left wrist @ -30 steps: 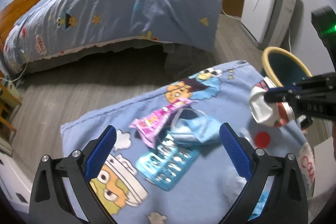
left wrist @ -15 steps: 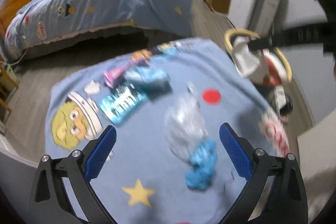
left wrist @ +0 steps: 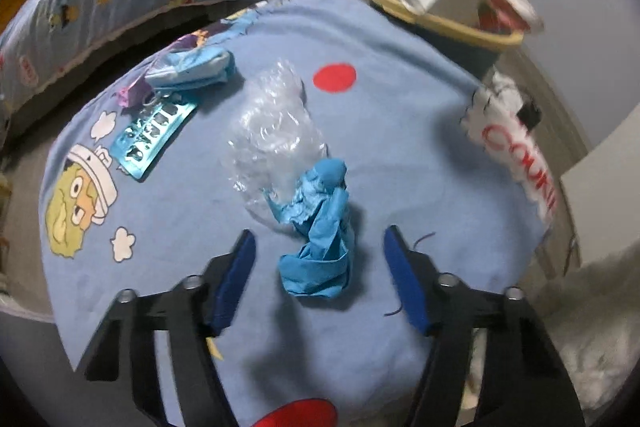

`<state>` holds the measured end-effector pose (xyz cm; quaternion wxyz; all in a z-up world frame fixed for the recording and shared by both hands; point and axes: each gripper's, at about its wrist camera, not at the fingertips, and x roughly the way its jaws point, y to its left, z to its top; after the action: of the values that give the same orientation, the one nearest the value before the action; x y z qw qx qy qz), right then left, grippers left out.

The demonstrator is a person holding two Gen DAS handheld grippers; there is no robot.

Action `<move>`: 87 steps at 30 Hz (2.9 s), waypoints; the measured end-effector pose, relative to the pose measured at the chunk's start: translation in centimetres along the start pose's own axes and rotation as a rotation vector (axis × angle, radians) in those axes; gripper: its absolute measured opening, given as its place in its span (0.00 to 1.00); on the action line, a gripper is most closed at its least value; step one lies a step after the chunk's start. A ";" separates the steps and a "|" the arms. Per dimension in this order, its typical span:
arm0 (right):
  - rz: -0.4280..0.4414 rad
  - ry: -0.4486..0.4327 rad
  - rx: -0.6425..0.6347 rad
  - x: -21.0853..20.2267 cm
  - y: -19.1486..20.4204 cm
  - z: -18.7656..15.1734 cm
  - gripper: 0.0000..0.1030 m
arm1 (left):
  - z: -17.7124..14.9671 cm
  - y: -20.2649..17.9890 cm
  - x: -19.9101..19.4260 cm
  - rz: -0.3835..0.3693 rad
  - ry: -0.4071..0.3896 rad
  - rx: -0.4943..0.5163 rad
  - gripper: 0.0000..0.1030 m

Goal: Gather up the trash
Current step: 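Lift the snack bag with the right tool while the left tool grasps the blue glove, then carry the snack bag and blue glove over the bin with both tools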

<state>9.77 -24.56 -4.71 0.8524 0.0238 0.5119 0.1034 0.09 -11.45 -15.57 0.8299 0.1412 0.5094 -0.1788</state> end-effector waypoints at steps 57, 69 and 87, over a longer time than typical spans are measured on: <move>-0.083 -0.051 0.246 2.2 -17.2 5.6 0.08 | 21.8 -4.9 0.9 -0.136 -0.208 0.104 0.28; -0.090 -0.092 0.406 0.9 -23.1 5.1 0.08 | 22.7 -10.2 2.7 -0.218 -0.182 0.192 0.28; -0.064 -0.095 0.378 3.6 -22.9 5.2 0.08 | 23.2 -10.2 6.8 -0.172 -0.142 0.171 0.27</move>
<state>19.42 -45.84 -8.72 0.8587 0.1720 0.4821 -0.0228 16.87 -31.30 -11.97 0.8304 0.1540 0.4424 -0.3017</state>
